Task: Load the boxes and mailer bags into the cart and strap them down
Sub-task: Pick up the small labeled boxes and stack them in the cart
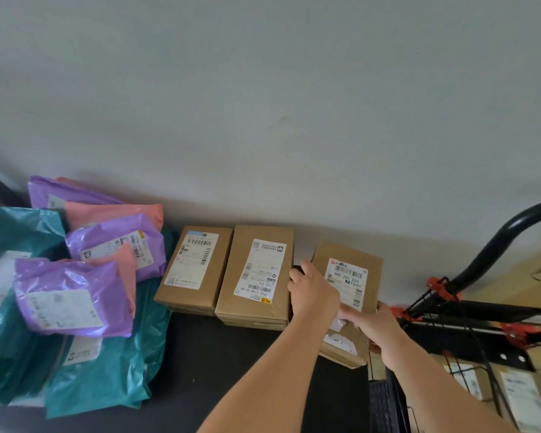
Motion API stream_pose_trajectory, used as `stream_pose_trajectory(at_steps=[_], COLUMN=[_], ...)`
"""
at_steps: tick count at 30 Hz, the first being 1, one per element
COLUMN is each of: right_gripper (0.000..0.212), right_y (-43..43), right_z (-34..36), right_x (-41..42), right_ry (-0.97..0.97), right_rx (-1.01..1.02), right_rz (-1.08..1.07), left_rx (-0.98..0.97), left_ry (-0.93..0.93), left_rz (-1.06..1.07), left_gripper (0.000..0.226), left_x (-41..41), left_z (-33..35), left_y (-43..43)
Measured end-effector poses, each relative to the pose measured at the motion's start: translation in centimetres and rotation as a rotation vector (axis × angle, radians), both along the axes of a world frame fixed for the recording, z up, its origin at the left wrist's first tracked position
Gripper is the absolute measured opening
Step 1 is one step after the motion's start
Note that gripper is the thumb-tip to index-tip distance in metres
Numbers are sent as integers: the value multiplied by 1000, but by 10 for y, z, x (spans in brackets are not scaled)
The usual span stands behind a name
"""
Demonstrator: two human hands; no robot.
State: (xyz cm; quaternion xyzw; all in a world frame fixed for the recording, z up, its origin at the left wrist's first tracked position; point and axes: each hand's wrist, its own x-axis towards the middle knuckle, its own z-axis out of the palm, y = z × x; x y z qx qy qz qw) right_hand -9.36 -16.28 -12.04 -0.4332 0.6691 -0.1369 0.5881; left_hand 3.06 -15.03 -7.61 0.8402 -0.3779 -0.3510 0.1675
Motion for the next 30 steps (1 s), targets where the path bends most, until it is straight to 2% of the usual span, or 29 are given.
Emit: stream_pose_trajectory(at_steps=[3, 5, 8, 12, 15, 19, 24, 27, 30], right_gripper=[61, 57, 54, 61, 70, 71, 73, 84, 96], right_y=[5, 5, 4, 10, 15, 26, 43, 54, 70], right_z=[6, 10, 15, 24, 29, 41, 57, 60, 60], right_x=[-7, -11, -22, -40, -54, -69, -73, -75, -77], right_ry=[-108, -141, -189, -238, -221, -201, -38, 94, 12], right_rx=[-19, -16, 12, 30, 11, -36, -256, -349, -304], right_rz=[9, -1, -25, -43, 2, 24, -59, -151, -267], left_rx=[-10, -26, -24, -28, -20, -80, -213, -289, -348], left_ry=[-22, -31, 13, 150, 243, 360, 353, 409, 512], left_rz=[40, 76, 135, 232, 227, 280, 369, 470, 564], left_gripper=[43, 40, 58, 84, 99, 122, 117, 116, 117], left_x=[-3, -5, -6, -8, -13, -24, -42, -46, -49], left_z=[1, 1, 1, 3, 7, 14, 27, 32, 35], left_y=[3, 4, 9, 21, 29, 39, 54, 65, 82])
